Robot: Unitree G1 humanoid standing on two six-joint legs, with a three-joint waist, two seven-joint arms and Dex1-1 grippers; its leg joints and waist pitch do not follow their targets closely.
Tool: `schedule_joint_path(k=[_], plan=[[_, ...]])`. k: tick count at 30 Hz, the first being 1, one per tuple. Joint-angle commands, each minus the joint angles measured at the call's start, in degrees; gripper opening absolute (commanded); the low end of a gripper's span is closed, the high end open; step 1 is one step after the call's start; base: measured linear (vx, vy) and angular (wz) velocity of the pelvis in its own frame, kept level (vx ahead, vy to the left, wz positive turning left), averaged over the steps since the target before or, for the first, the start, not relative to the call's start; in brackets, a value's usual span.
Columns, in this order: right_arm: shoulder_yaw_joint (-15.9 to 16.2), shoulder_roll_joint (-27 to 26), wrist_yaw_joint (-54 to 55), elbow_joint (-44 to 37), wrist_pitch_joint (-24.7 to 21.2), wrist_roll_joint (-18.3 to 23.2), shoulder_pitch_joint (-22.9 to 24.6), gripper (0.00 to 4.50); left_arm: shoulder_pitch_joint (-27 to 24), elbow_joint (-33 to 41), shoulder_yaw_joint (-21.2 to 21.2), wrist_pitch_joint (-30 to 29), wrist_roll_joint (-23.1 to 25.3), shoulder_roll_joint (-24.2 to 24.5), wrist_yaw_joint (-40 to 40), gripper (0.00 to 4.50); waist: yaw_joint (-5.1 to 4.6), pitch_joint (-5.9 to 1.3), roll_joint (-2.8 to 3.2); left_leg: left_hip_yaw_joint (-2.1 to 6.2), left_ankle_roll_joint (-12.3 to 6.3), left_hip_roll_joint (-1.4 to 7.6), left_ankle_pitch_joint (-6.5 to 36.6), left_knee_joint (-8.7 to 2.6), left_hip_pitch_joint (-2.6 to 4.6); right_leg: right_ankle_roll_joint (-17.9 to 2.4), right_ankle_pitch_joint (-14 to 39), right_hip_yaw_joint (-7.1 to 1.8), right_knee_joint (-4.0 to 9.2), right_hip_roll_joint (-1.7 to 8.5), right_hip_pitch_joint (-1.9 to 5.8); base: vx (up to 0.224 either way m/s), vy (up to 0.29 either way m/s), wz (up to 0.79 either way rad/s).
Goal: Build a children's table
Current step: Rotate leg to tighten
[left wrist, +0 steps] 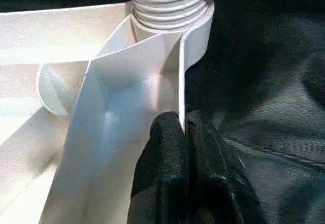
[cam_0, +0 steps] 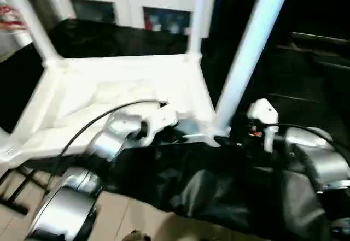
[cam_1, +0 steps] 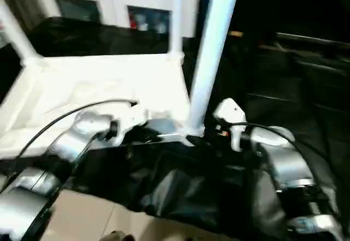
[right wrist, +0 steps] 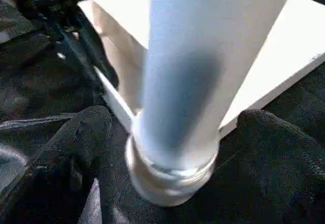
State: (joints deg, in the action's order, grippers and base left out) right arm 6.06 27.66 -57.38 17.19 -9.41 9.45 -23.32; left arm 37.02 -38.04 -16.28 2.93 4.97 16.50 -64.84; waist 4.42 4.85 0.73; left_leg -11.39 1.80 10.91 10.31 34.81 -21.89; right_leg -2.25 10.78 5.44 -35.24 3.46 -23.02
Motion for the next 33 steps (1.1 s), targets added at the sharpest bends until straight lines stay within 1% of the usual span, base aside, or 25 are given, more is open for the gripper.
schedule_joint_path(k=[1, 2, 3, 6, 7, 8, 9, 11, 12, 14, 15, 16, 18, 19, 20, 21, 22, 23, 24, 25, 26, 27, 29, 31, 33], plan=[[1.4, -0.6, 1.4, 1.9, 0.7, -1.9, -1.7, 4.50, -4.2, 2.0, -1.1, -2.7, -1.0, -0.3, 0.2, 0.01, -0.07, -4.33, -1.48, 1.48, -5.85, 2.91, 6.1, -3.46, 0.96, -10.0, 13.2, -3.60, 4.47, 5.64, 3.14, 0.000, 0.000, 0.00], [1.5, -0.6, 1.6, 2.1, 0.7, -2.1, -1.8, 4.50, -4.5, 2.4, -1.1, -2.9, -1.0, -0.3, 0.3, 0.01, -0.29, -4.38, -1.72, 1.48, -5.71, 2.93, 6.1, -3.51, 0.87, -10.1, 13.5, -3.58, 4.49, 5.69, 3.21, 0.000, 0.000, 0.00], [2.2, -1.1, 2.8, 3.7, 1.1, -3.3, -2.7, 4.50, -5.1, 3.6, -1.0, -3.8, -1.1, 0.1, 0.3, 0.01, -0.45, -4.39, -1.68, 1.41, -5.44, 2.80, 6.5, -3.49, 1.04, -9.7, 14.5, -3.60, 4.76, 5.56, 3.09, 0.000, 0.000, 0.00], [2.6, -2.5, 4.3, 6.9, 1.8, -4.2, -4.6, 4.50, -4.8, 4.3, -0.4, -5.5, -1.0, 0.3, 1.1, 0.01, -1.12, -4.53, -1.56, 1.50, -4.67, 2.72, 7.1, -3.51, 0.87, -9.8, 14.8, -3.55, 4.70, 5.51, 3.18, 0.000, 0.000, 0.00], [2.7, -3.2, 4.5, 8.8, 2.7, -4.5, -6.0, 4.24, -4.4, 4.9, -0.3, -7.0, -0.9, 0.4, 1.4, 0.00, -1.26, -4.56, -1.18, 1.53, -4.24, 2.81, 7.9, -3.52, 1.07, -9.9, 14.7, -3.60, 4.84, 5.52, 3.05, 0.000, 0.000, 0.00], [2.7, -3.2, 4.5, 8.8, 2.7, -4.5, -6.0, 4.17, -4.4, 4.9, -0.3, -7.0, -0.9, 0.4, 1.4, 0.00, -1.28, -4.62, -1.23, 1.56, -4.20, 2.80, 7.8, -3.52, 1.07, -10.1, 14.2, -3.60, 4.76, 5.47, 3.12, 0.000, 0.000, 0.00], [2.6, -3.4, 4.3, 9.5, 2.9, -4.4, -6.5, 4.17, -4.0, 4.9, -0.2, -7.6, -0.7, 0.3, 1.9, 0.00, -1.22, -4.64, -0.93, 1.61, -4.17, 2.80, 7.8, -3.52, 1.05, -10.2, 13.6, -3.64, 4.69, 5.48, 3.18, 0.000, 0.000, 0.00], [3.5, -3.4, 3.5, 10.3, 3.7, -5.1, -7.3, 3.99, -3.6, 5.3, -0.1, -8.3, -0.4, 0.5, 2.3, 0.00, -1.36, -4.70, -1.16, 1.58, -4.28, 2.74, 7.8, -3.48, 0.96, -10.6, 12.4, -3.66, 4.62, 5.42, 3.33, 0.000, 0.000, 0.00], [3.5, -3.4, 3.5, 10.3, 3.7, -5.1, -7.3, 3.99, -3.6, 5.3, -0.1, -8.3, -0.4, 0.5, 2.3, 0.00, -1.34, -4.74, -1.14, 1.58, -4.33, 2.76, 7.6, -3.45, 0.93, -10.7, 12.0, -3.69, 4.54, 5.50, 3.35, 0.000, 0.000, 0.00], [4.6, -3.5, 2.4, 11.3, 4.9, -5.8, -7.9, 3.74, -3.8, 6.4, 0.3, -9.2, -0.6, 0.7, 2.6, 0.00, -1.33, -4.82, -1.01, 1.56, -4.59, 2.73, 7.1, -3.39, 0.86, -11.2, 10.8, -3.68, 4.48, 5.44, 3.39, 0.000, 0.000, 0.00], [5.1, -3.4, 2.0, 12.1, 5.5, -6.3, -8.2, 3.66, -4.0, 6.8, 0.4, -9.3, -0.7, 0.9, 2.5, 0.00, -1.38, -5.14, -1.71, 1.50, -4.74, 2.73, 6.8, -3.29, 0.82, -11.4, 10.5, -3.64, 4.32, 5.46, 3.59, 0.000, 0.000, 0.00], [5.5, -3.3, 1.7, 13.1, 6.1, -6.7, -8.7, 3.66, -4.2, 7.4, 0.4, -9.8, -0.8, 1.0, 2.6, 0.00, -1.36, -5.09, -1.71, 1.54, -4.82, 2.78, 6.6, -3.30, 0.77, -11.6, 10.5, -3.61, 4.19, 5.58, 3.56, 0.000, 0.000, 0.00], [5.8, -3.4, 0.8, 14.5, 6.8, -6.8, -9.5, 3.48, -4.6, 8.5, 0.7, -10.4, -1.4, 1.5, 2.1, 0.00, -1.59, -5.18, -2.38, 1.52, -4.84, 2.79, 6.5, -3.24, 0.73, -11.4, 11.5, -3.58, 4.10, 5.65, 3.62, 0.000, 0.000, 0.00], [6.0, -3.9, 0.7, 15.7, 7.4, -6.9, -10.3, 3.28, -5.1, 9.4, 1.2, -10.2, -2.0, 2.3, 1.4, 0.00, -1.67, -5.15, -2.28, 1.57, -4.93, 2.87, 6.3, -3.25, 0.80, -11.2, 12.0, -3.60, 4.10, 5.67, 3.43, 0.000, 0.000, 0.00], [6.0, -3.9, 0.7, 15.7, 7.4, -6.9, -10.3, 3.28, -5.1, 9.4, 1.2, -10.2, -2.0, 2.3, 1.4, 0.00, -1.67, -5.15, -2.28, 1.57, -4.93, 2.87, 6.3, -3.25, 0.80, -11.2, 12.0, -3.60, 4.10, 5.67, 3.43, 0.000, 0.000, 0.00], [6.1, -4.1, 0.5, 16.3, 7.8, -7.0, -10.8, 3.25, -5.2, 9.7, 1.4, -10.4, -2.2, 2.7, 1.2, 0.00, -2.12, -5.30, -3.38, 1.41, -5.07, 2.82, 6.2, -3.22, 0.61, -11.0, 11.9, -3.57, 4.16, 5.54, 3.53, 0.000, 0.000, 0.00], [6.5, -4.5, 0.3, 17.4, 8.4, -7.2, -11.4, 3.18, -5.4, 9.8, 1.7, -10.4, -2.5, 3.5, 0.9, 0.00, -1.96, -5.18, -2.85, 1.54, -4.94, 2.74, 6.3, -3.22, 0.65, -10.7, 12.8, -3.60, 4.12, 5.72, 3.49, 0.000, 0.000, 0.00], [6.6, -4.9, 0.4, 18.2, 8.8, -7.3, -11.8, 2.92, -5.5, 9.7, 1.9, -10.1, -2.6, 4.0, 0.7, 0.00, -2.23, -5.10, -2.88, 1.54, -4.75, 2.81, 6.5, -3.27, 0.61, -10.4, 13.4, -3.59, 4.19, 5.63, 3.33, 0.000, 0.000, 0.00], [6.6, -4.9, 0.4, 18.2, 8.8, -7.3, -11.8, 2.92, -5.5, 9.7, 1.9, -10.1, -2.6, 4.0, 0.7, 0.00, -2.30, -5.12, -2.86, 1.54, -4.58, 2.80, 6.7, -3.30, 0.64, -10.4, 13.6, -3.59, 4.25, 5.61, 3.34, 0.000, 0.000, 0.00], [6.7, -5.9, 1.4, 19.9, 9.2, -7.7, -12.4, 2.86, -5.9, 10.2, 2.0, -10.8, -2.1, 4.4, 1.6, 0.00, -2.38, -4.97, -3.37, 1.45, -4.35, 2.79, 7.4, -3.35, 0.77, -10.0, 14.3, -3.64, 4.47, 5.51, 3.23, 0.000, 0.000, 0.00], [6.7, -5.9, 1.4, 19.9, 9.2, -7.7, -12.4, 2.83, -5.9, 10.2, 2.0, -10.8, -2.1, 4.4, 1.6, 0.00, -2.40, -5.04, -3.36, 1.54, -4.16, 2.84, 7.6, -3.32, 0.79, -10.1, 14.4, -3.67, 4.25, 5.66, 3.25, 0.000, 0.000, 0.00], [6.5, -6.5, 2.1, 20.7, 9.1, -7.6, -12.6, 2.75, -6.0, 11.0, 2.2, -12.0, -2.0, 4.3, 2.4, 0.00, -2.54, -4.97, -3.57, 1.58, -3.84, 2.84, 7.9, -3.44, 0.67, -9.7, 15.6, -3.64, 4.40, 5.70, 3.34, 0.000, 0.000, 0.00], [6.0, -8.8, 4.4, 21.6, 8.2, -7.1, -12.3, 2.55, -5.7, 11.7, 2.6, -14.2, -1.4, 3.1, 5.5, 0.00, -2.64, -4.81, -3.38, 1.57, -3.03, 2.84, 8.8, -3.50, 1.05, -9.7, 17.4, -3.74, 4.67, 5.66, 3.00, 0.000, 0.000, 0.00], [5.6, -11.9, 8.9, 22.3, 7.2, -7.0, -11.1, 2.50, -4.5, 10.3, 2.9, -15.5, 0.2, 1.1, 11.0, 0.00, -2.71, -4.78, -3.47, 1.57, -2.48, 2.89, 9.2, -3.55, 1.20, -9.6, 17.7, -3.79, 4.73, 5.60, 2.93, 0.000, 0.000, 0.00], [5.3, -13.0, 10.4, 22.7, 6.9, -6.9, -10.7, 2.39, -3.9, 9.7, 3.0, -15.8, 0.6, 0.4, 13.0, 0.00, -2.67, -4.88, -3.48, 1.57, -2.14, 2.89, 9.5, -3.58, 1.39, -9.5, 17.8, -3.81, 4.81, 5.60, 2.92, 0.000, 0.000, 0.00]])
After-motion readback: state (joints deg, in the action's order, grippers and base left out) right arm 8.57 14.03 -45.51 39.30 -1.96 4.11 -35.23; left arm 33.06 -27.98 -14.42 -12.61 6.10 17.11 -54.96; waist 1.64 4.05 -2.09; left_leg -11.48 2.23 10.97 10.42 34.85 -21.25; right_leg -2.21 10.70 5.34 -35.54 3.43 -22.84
